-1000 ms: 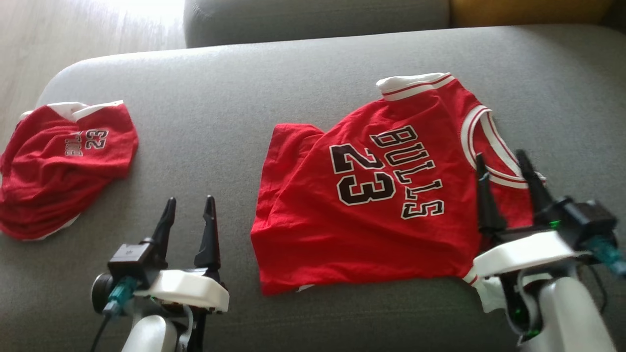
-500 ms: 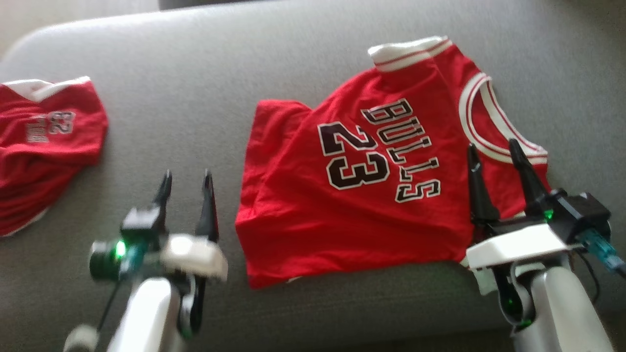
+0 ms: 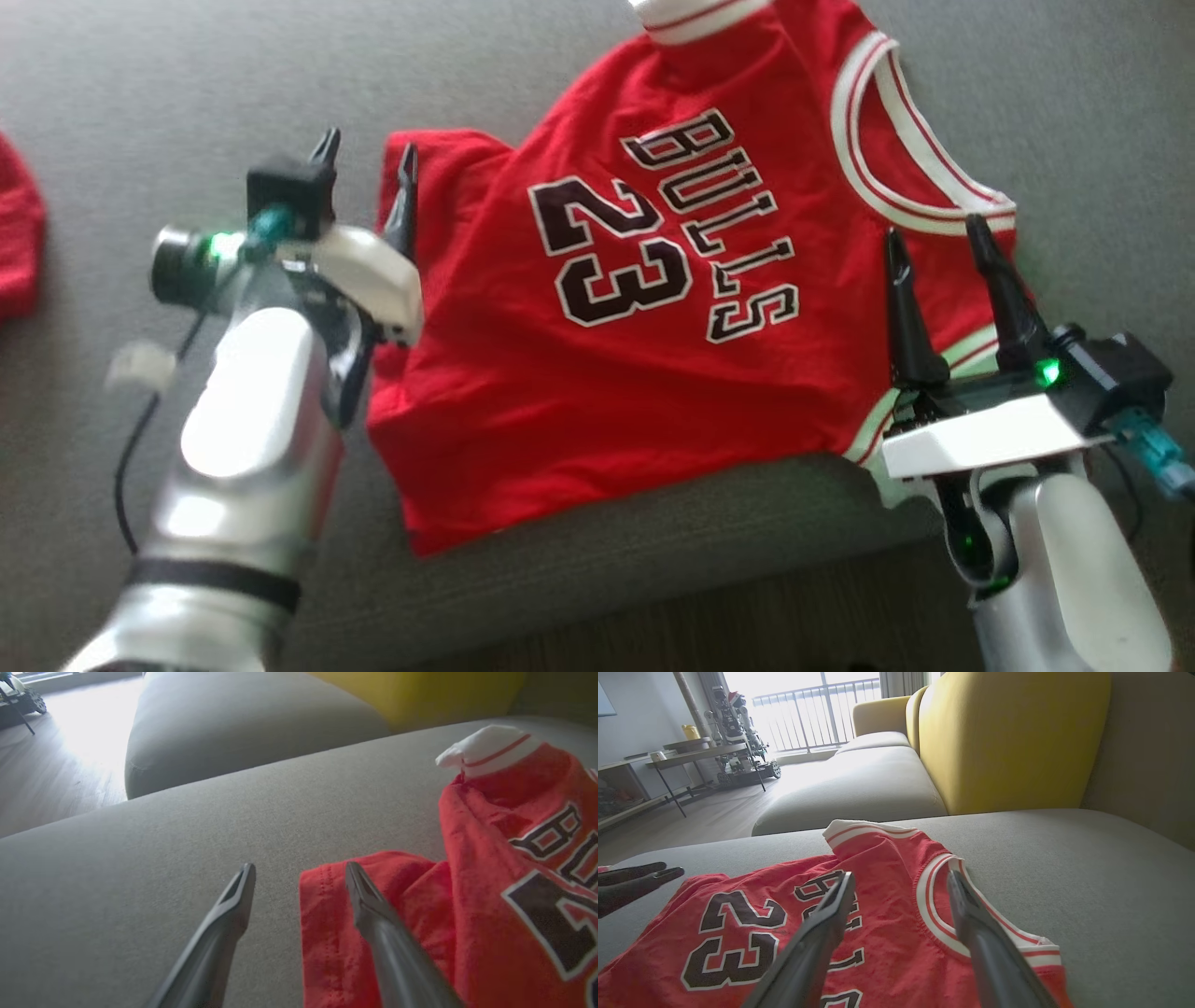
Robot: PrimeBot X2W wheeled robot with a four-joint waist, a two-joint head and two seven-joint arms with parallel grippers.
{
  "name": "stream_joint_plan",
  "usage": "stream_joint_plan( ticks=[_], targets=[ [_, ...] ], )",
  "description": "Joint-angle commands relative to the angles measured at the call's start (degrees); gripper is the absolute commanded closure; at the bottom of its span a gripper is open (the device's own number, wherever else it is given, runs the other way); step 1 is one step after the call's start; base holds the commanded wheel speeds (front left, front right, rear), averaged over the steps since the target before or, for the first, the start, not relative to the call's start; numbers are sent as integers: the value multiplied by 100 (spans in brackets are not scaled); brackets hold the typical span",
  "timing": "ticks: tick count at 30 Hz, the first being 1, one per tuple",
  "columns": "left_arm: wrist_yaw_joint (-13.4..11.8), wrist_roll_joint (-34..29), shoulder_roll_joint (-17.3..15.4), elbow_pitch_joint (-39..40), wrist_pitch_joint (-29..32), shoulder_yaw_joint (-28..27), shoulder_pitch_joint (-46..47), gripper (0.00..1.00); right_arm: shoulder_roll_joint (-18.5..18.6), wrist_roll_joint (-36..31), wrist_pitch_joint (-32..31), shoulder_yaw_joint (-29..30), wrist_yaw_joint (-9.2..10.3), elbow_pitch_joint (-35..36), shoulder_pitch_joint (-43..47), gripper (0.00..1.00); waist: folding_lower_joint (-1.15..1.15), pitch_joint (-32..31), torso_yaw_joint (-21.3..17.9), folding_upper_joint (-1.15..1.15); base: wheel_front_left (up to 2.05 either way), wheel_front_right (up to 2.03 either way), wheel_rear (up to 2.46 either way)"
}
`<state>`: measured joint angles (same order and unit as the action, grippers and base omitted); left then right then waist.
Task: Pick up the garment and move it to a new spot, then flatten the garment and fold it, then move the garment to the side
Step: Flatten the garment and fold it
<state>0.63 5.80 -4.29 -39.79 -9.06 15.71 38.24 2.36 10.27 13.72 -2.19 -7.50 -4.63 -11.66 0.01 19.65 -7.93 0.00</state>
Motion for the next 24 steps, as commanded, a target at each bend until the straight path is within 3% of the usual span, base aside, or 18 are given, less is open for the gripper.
stream_joint_plan(
  ticks=[1,8,14,15,17,18,24],
  targets=[
    [21,-70,-196,61,57,-123,214,0,52,33,66,-141,1,224,-141,0,-1,164,-155,0,0,0,0],
    [109,-148,-338,-678,374,-15,849,0,52,108,106,-152,1,256,-195,0,-1,364,-352,0,0,0,0],
    [356,-130,-318,-1144,599,190,1032,0,52,136,122,-130,1,224,-196,0,-1,377,-413,0,0,0,0],
    [384,-126,-304,-1183,620,226,1037,20,52,138,123,-123,1,216,-193,0,-1,370,-407,0,0,0,0],
    [449,-130,-286,-1243,621,316,1046,96,52,144,125,-117,1,193,-190,0,-1,353,-394,0,0,0,0],
    [475,-129,-279,-1261,598,356,1050,100,52,143,125,-120,1,182,-191,0,-1,342,-386,0,0,0,0],
    [387,-45,-280,-1242,231,333,1128,100,52,136,127,-123,1,137,-195,0,-1,266,-328,0,0,0,0]
  ],
)
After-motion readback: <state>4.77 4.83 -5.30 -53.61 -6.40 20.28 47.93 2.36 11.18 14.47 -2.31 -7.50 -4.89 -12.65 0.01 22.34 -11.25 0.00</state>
